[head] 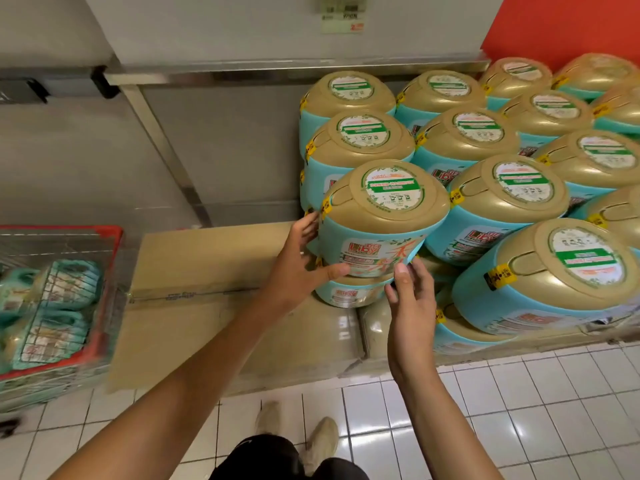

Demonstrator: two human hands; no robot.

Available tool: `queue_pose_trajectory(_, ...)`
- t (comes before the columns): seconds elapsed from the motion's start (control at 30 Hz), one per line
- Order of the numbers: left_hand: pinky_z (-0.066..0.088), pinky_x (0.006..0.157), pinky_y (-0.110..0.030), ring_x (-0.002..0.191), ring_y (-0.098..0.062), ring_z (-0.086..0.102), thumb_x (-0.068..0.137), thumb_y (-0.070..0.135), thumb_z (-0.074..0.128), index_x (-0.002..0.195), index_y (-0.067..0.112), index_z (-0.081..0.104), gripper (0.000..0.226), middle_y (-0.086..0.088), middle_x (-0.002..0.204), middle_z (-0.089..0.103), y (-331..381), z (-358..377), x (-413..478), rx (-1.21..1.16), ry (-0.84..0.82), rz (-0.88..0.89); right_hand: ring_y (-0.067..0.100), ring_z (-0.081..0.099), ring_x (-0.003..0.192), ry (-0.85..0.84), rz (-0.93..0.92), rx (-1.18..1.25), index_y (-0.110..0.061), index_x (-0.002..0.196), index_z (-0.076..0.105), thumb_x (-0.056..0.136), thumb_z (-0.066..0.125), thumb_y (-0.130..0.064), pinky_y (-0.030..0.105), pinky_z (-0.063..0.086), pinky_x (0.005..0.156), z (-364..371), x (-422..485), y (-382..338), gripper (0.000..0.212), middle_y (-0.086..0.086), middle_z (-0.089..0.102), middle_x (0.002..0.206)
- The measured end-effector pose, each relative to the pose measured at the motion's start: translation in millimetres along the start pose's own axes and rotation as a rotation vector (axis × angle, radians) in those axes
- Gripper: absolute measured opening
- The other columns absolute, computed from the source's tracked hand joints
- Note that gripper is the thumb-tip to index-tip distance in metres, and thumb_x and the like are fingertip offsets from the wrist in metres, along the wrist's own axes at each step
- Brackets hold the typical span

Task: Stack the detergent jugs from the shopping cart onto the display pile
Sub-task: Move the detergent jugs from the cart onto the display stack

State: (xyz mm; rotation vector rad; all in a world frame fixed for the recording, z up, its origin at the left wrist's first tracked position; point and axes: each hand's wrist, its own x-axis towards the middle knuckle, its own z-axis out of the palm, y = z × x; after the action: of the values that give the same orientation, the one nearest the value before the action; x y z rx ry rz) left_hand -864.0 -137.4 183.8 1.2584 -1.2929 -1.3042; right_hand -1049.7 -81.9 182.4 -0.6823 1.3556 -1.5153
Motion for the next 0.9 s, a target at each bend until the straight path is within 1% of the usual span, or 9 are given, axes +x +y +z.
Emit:
queue_pose_trajectory(0.1, 0.052, 0.109, -0.031, 0.134, 0.009, 0.052, 0.082, 0.036, 0.087, 0.139, 0.044, 0.052, 0.068, 0.033, 0.139, 0.059, -13, -16, -20, 0.014, 0.056, -0.051, 0.001, 0.072, 0.103, 0.049, 0.079, -0.048, -0.024, 0.133, 0.062, 0.103, 0.063, -0.034, 0.035, 0.056, 0.097, 1, -17, 26, 0.031, -0.002, 0.071, 0.125)
queue_pose_trajectory(0.17, 0.050, 0.103, -0.022, 0.130, 0.006, 0.056, 0.086, 0.039, 0.076, 0.133, 0.046, 0.054, 0.052, 0.030, 0.135, 0.062, -19, -30, -38, 0.038, 0.118, -0.079, 0.007, 0.072, 0.102, -0.010, 0.158, -0.101, -0.021, 0.122, 0.067, 0.108, 0.059, -0.028, 0.033, 0.055, 0.089, 1, -30, 43, 0.018, 0.009, 0.070, 0.125)
queue_pose_trajectory(0.27, 0.050, 0.092, -0.010, 0.125, 0.003, 0.060, 0.091, 0.040, 0.069, 0.138, 0.032, 0.057, 0.049, 0.016, 0.139, 0.062, -37, -66, -77, 0.041, 0.189, -0.118, 0.028, 0.070, 0.114, -0.122, 0.288, -0.185, -0.012, 0.117, 0.068, 0.109, 0.056, -0.028, 0.031, 0.055, 0.084, 17, -49, 68, 0.022, 0.017, 0.071, 0.125)
queue_pose_trajectory(0.33, 0.050, 0.088, -0.009, 0.124, 0.003, 0.061, 0.095, 0.043, 0.070, 0.140, 0.031, 0.059, 0.048, 0.016, 0.137, 0.064, -47, -91, -110, 0.031, 0.236, -0.149, 0.029, 0.071, 0.109, -0.190, 0.335, -0.240, -0.009, 0.117, 0.069, 0.110, 0.053, -0.024, 0.032, 0.056, 0.084, 31, -61, 79, 0.023, 0.015, 0.073, 0.120)
queue_pose_trajectory(0.43, 0.049, 0.088, -0.007, 0.123, 0.004, 0.062, 0.090, 0.057, 0.070, 0.135, 0.042, 0.061, 0.047, 0.025, 0.133, 0.065, -60, -139, -172, 0.027, 0.343, -0.220, 0.026, 0.069, 0.098, -0.354, 0.384, -0.308, -0.006, 0.111, 0.068, 0.110, 0.051, -0.019, 0.035, 0.054, 0.083, 63, -82, 94, 0.021, 0.008, 0.072, 0.103)
queue_pose_trajectory(0.53, 0.056, 0.094, -0.024, 0.118, -0.004, 0.068, 0.080, 0.066, 0.064, 0.126, 0.043, 0.064, 0.051, 0.015, 0.129, 0.071, -72, -189, -229, 0.012, 0.496, -0.293, 0.023, 0.070, 0.092, -0.507, 0.403, -0.367, -0.006, 0.109, 0.067, 0.110, 0.051, -0.020, 0.030, 0.055, 0.078, 102, -103, 106, 0.021, 0.013, 0.071, 0.102)
queue_pose_trajectory(0.63, 0.059, 0.097, -0.041, 0.116, -0.018, 0.071, 0.079, 0.062, 0.065, 0.124, 0.029, 0.068, 0.056, 0.007, 0.124, 0.073, -84, -241, -287, -0.038, 0.633, -0.330, 0.020, 0.074, 0.095, -0.632, 0.416, -0.409, -0.015, 0.104, 0.068, 0.111, 0.051, -0.021, 0.026, 0.058, 0.077, 153, -133, 120, 0.020, 0.011, 0.075, 0.105)
queue_pose_trajectory(0.8, 0.058, 0.098, -0.046, 0.118, -0.017, 0.070, 0.089, 0.058, 0.062, 0.117, 0.038, 0.071, 0.036, 0.007, 0.130, 0.070, -103, -324, -383, -0.111, 0.792, -0.403, 0.020, 0.072, 0.093, -0.807, 0.426, -0.463, -0.016, 0.097, 0.070, 0.110, 0.053, -0.021, 0.034, 0.057, 0.084, 244, -197, 153, 0.022, 0.007, 0.076, 0.101)
queue_pose_trajectory(0.9, 0.059, 0.098, -0.046, 0.116, -0.015, 0.070, 0.099, 0.041, 0.059, 0.112, 0.042, 0.072, 0.018, 0.010, 0.127, 0.071, -118, -367, -425, -0.113, 0.875, -0.454, 0.025, 0.069, 0.094, -0.872, 0.455, -0.475, -0.012, 0.100, 0.072, 0.109, 0.054, -0.022, 0.033, 0.056, 0.081, 291, -232, 176, 0.022, 0.007, 0.075, 0.098)
